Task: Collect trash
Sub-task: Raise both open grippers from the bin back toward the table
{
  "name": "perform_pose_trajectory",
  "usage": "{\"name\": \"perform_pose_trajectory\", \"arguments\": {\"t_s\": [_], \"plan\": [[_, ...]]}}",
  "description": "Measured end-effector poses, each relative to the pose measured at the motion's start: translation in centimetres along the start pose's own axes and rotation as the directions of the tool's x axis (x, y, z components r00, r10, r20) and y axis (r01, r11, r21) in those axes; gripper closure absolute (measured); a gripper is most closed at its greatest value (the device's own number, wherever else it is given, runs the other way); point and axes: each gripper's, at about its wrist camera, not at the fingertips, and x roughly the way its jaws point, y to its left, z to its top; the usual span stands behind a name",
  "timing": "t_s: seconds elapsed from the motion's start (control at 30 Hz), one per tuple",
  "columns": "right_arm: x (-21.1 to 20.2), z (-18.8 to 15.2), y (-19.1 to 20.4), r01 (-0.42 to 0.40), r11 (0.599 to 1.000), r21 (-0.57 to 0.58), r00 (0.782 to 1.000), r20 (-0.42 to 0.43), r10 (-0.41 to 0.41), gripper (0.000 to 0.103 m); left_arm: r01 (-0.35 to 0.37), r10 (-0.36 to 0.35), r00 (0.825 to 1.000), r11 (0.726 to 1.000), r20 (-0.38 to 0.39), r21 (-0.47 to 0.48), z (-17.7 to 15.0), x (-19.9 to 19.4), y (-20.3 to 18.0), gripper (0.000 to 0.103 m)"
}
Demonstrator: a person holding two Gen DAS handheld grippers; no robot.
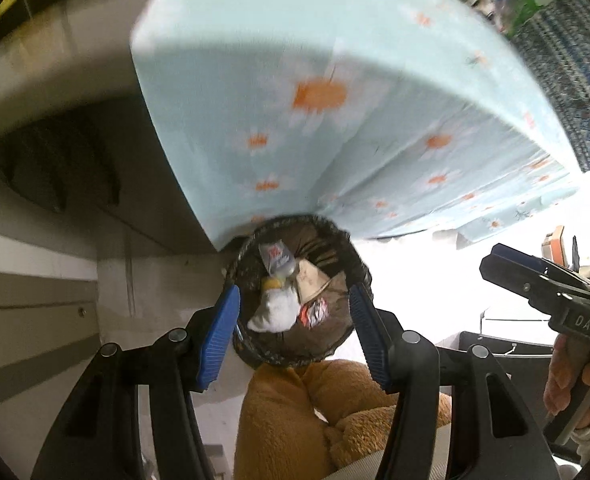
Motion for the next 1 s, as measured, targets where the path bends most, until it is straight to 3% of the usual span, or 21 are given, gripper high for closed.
{"name": "perform_pose_trajectory", "arguments": {"t_s": [0.27,0.57,0.77,0.87,1.0], "plan": [[-5.7,1.7,2.6,0.006,0.999,-0.039,0.986,0.166,0.001,0.037,0.020,-0.029,0.994,0.996,0.107,0.084,2.0,-4.9,-1.4,0.048],[-9.4,5.6,4.3,0.026,0.995,-0.095,0.959,0.284,0.002,0.037,0.012,-0.036,0.976,0.994,0.213,0.111,4.4,-9.0,-1.6,0.048],[-11.1,9.6,4.2,0.043,0.992,-0.121,0.936,0.353,0.002,0.036,-0.010,-0.018,0.958,0.995,0.286,0.095,6.8,-10.9,-1.5,0.048],[-11.8,12.3,3.9,0.044,0.989,-0.139,0.928,0.373,0.011,0.022,-0.020,-0.005,0.946,0.997,0.325,0.073,8.6,-11.7,-1.8,0.048],[-11.9,16.3,3.5,0.033,0.985,-0.171,0.924,0.380,0.035,0.022,-0.043,0.024,0.932,0.998,0.361,0.046,11.3,-12.3,-1.8,0.048]]}}
